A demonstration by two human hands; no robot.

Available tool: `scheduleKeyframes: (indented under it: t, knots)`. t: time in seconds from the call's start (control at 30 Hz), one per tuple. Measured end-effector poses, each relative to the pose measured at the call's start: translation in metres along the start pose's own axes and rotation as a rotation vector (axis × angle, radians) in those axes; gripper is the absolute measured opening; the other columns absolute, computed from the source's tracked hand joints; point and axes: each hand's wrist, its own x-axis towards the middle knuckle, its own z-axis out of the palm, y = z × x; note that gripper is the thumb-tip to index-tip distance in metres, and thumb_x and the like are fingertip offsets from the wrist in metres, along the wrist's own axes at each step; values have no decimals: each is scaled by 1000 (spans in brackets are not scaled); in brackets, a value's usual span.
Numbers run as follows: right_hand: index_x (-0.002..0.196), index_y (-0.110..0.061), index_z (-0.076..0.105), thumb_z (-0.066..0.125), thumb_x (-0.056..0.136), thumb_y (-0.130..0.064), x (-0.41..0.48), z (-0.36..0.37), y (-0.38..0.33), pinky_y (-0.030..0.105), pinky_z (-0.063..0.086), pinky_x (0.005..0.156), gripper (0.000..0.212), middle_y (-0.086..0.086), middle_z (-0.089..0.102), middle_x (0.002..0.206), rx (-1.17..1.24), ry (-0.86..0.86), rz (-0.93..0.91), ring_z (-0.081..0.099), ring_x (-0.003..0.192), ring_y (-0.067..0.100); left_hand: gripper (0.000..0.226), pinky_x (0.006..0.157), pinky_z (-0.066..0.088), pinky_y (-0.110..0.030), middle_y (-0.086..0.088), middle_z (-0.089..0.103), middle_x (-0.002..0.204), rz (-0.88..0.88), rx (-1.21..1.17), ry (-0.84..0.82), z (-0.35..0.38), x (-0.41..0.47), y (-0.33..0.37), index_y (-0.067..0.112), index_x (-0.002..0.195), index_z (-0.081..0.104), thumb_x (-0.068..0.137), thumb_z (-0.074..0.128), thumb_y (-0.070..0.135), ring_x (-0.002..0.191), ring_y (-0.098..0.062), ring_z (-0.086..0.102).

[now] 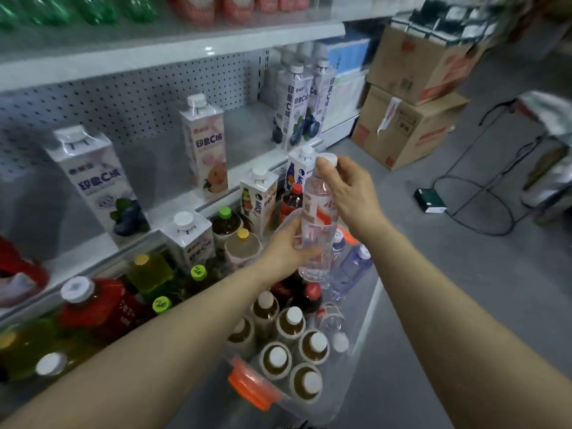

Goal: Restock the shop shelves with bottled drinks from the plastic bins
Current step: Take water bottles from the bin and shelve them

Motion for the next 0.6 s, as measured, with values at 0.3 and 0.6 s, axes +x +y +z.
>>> scheduleKeyframes:
  t: [0.3,0.6]
  knots:
    - [102,-15,70,67,87,-59,-10,61,-38,43,57,88,47,-2,73,94,130,-59,187,70,92,20,72,100,50,-39,15,58,132,-10,59,110,-76,-65,0,32,145,40,83,76,31,114,-7,59]
    - [125,-18,63,73,91,-24,-67,147,-68,24,57,81,37,-2,75,110,119,-403,181,72,99,10,47,93,54,-40,14,65,110,2,43,331,-156,-132,-19,34,123,52,84,76,34,100,-12,65]
